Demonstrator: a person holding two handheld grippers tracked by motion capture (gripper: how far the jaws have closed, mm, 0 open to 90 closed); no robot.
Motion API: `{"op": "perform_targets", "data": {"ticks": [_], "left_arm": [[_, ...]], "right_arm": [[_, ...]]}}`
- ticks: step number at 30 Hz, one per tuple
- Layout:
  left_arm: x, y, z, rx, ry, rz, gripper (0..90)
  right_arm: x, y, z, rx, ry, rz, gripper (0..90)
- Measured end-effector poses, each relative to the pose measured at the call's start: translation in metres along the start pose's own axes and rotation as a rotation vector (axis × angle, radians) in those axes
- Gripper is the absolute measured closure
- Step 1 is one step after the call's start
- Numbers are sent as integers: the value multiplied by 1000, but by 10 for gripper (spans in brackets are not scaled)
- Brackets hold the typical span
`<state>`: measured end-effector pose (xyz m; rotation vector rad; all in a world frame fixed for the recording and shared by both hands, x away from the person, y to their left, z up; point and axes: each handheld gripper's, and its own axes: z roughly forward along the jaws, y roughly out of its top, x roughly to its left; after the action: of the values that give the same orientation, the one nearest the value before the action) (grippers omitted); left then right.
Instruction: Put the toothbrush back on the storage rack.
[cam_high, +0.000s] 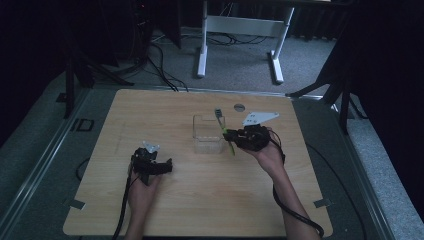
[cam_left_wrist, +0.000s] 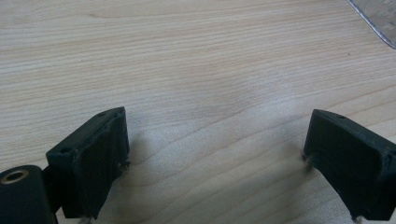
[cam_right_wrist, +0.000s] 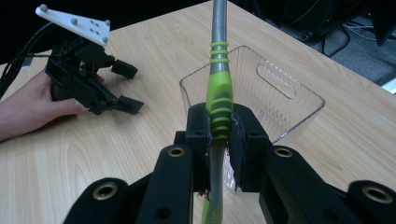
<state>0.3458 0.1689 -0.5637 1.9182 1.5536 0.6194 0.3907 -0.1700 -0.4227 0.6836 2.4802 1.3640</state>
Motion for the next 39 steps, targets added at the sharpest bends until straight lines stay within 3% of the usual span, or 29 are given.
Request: {"op": "perform_targets", "data": {"ticks": [25,39], "left_arm": [[0,0,0,-1,0,1,71],[0,0,0,-1,1,1,71]], "right_arm": [[-6,9,7,-79,11,93,789],[-14,16,17,-160,10,162,789]]}}
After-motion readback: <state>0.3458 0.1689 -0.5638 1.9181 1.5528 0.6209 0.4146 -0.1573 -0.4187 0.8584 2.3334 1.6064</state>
